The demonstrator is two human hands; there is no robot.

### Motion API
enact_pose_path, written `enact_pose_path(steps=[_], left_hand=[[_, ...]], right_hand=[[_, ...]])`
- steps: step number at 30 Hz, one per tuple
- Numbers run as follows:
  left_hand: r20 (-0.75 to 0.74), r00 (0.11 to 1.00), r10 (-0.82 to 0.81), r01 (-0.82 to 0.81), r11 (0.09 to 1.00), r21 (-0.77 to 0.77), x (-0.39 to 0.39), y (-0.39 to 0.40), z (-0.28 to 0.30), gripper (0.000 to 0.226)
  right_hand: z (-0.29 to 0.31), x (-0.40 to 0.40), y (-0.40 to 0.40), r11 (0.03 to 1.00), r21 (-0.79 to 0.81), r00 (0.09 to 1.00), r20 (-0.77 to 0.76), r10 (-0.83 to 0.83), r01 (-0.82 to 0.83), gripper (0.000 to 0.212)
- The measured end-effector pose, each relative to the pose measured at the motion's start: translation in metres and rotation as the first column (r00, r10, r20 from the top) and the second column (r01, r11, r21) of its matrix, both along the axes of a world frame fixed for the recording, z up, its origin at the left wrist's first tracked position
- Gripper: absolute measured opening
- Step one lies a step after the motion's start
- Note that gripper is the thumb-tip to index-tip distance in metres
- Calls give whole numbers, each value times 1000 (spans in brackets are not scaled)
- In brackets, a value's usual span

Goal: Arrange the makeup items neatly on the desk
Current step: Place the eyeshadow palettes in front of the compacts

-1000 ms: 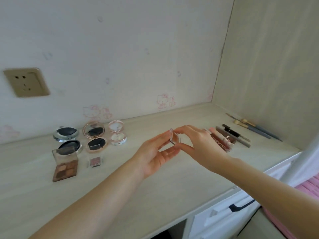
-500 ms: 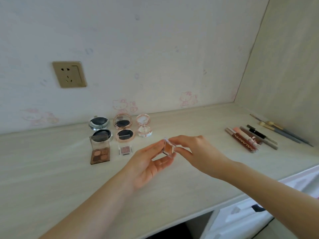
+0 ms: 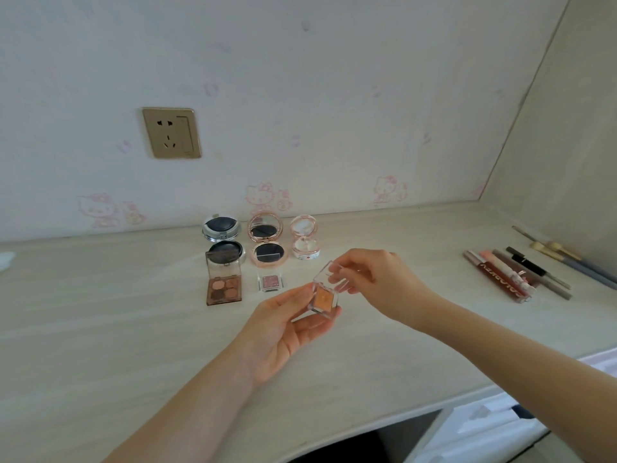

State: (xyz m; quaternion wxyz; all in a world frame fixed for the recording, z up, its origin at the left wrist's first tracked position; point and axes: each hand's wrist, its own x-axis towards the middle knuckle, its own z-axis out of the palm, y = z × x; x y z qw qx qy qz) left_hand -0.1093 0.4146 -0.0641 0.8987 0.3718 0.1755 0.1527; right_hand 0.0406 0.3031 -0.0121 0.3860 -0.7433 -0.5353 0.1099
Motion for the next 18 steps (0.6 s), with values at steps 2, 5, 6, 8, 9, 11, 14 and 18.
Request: enact_pose_path(steps=[2, 5, 6, 8, 9, 11, 14, 18], left_hand=[[-16, 999, 31, -29, 996, 79, -2, 2, -3, 31], [-32, 998, 59, -48, 964, 261, -5, 1, -5, 35], [-33, 997, 74, -60, 947, 315, -7, 1, -5, 39], [-37, 991, 128, -101, 904, 415, -8, 2, -4, 44], [-40, 985, 169, -129, 868, 480, -9, 2, -4, 45], [-35, 966, 255, -177, 756, 630, -10, 3, -5, 42], [-26, 939, 343, -165, 515, 841, -11, 6, -9, 31], [38, 896, 443, -107, 131, 986, -12, 10, -17, 21]], right_hand=[[0, 0, 4, 1000, -20, 999, 40, -4, 5, 16], [-2, 2, 9, 999, -44, 997, 78, -8, 11, 18], [-2, 3, 10, 999, -48, 995, 95, -10, 15, 19], [-4, 5, 12, 998, -48, 994, 105, -22, 27, 20], [-4, 7, 14, 998, -48, 994, 107, -27, 32, 20], [-6, 9, 18, 998, -58, 992, 125, -22, 29, 21], [-10, 11, 24, 995, -101, 987, 158, 6, 11, 21], [-14, 13, 32, 987, -156, 974, 217, 59, -26, 23]])
